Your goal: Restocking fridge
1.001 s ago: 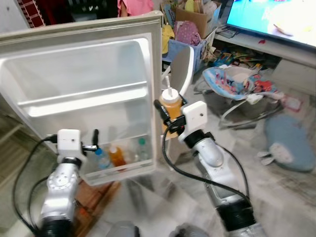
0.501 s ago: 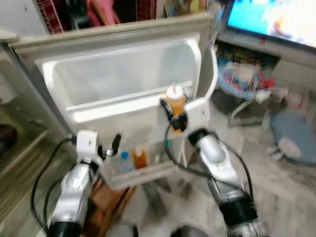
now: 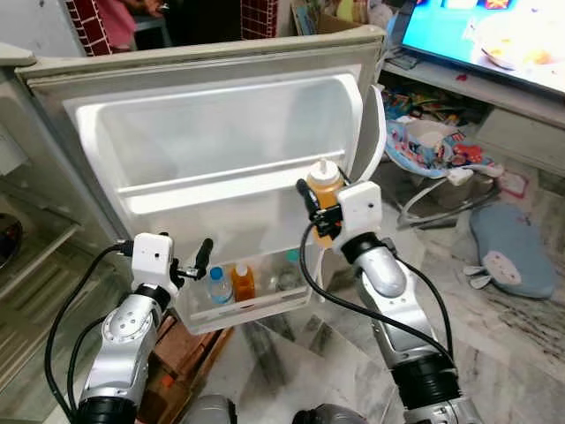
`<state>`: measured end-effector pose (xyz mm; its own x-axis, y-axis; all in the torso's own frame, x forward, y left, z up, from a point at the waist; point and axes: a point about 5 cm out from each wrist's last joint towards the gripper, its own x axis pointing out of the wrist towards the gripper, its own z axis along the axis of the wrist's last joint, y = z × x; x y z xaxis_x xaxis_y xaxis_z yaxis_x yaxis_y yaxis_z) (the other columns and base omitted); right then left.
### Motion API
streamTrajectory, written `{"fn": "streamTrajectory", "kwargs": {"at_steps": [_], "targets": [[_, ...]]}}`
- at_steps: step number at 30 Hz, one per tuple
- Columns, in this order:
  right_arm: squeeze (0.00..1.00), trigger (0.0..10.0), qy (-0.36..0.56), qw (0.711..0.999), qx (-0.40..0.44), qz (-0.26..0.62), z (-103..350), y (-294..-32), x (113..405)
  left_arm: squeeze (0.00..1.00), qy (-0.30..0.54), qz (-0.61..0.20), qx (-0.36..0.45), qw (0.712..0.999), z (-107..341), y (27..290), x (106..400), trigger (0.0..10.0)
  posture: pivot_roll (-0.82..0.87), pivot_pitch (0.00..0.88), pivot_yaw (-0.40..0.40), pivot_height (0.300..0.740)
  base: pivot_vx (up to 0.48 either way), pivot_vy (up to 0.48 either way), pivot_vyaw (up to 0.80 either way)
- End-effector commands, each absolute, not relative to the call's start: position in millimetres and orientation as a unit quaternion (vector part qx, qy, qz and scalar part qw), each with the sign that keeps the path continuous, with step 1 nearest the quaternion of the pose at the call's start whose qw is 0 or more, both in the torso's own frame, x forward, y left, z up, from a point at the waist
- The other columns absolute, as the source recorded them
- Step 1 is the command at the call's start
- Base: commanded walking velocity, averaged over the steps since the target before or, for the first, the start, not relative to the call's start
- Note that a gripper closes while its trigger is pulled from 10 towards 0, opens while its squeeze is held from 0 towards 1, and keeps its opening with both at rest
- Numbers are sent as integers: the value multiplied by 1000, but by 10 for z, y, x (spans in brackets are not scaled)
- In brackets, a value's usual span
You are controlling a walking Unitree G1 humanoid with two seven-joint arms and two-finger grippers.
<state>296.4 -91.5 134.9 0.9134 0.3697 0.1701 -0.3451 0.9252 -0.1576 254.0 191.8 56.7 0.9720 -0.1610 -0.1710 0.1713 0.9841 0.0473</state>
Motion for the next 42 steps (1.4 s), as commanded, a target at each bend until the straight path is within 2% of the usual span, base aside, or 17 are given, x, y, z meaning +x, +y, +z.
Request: {"fn": "streamTrajectory", "kwargs": {"at_steps": [1, 6, 11, 19, 35, 42], "targets": [[0, 10000, -99, 979, -60, 165, 1353, -1007, 2976, 0, 60, -76, 37, 995, 669, 1956, 2514, 10000, 80, 37, -14, 740, 0, 0, 0], [0, 10000, -99, 982, -63, 149, 1334, -1057, 2965, 0, 50, -59, 57, 995, 677, 1990, 2308, 10000, 90, 46, -17, 740, 0, 0, 0], [0, 10000, -98, 983, -68, 141, 1329, -1067, 2996, 0, 55, -48, 51, 996, 685, 1999, 2243, 10000, 102, 47, -23, 740, 0, 0, 0], [0, 10000, -98, 982, -66, 145, 1338, -1038, 3026, 0, 52, -46, 51, 996, 708, 1984, 2301, 10000, 100, 45, -26, 740, 0, 0, 0], [0, 10000, -93, 983, -60, 148, 1305, -1010, 3015, 0, 56, -43, 55, 996, 719, 2000, 2316, 10000, 103, 51, -18, 740, -270, 0, 0], [0, 10000, -92, 984, -58, 140, 1299, -1033, 3022, 0, 62, -38, 60, 996, 721, 2023, 2349, 10000, 101, 52, -18, 740, 0, 0, 0]]}}
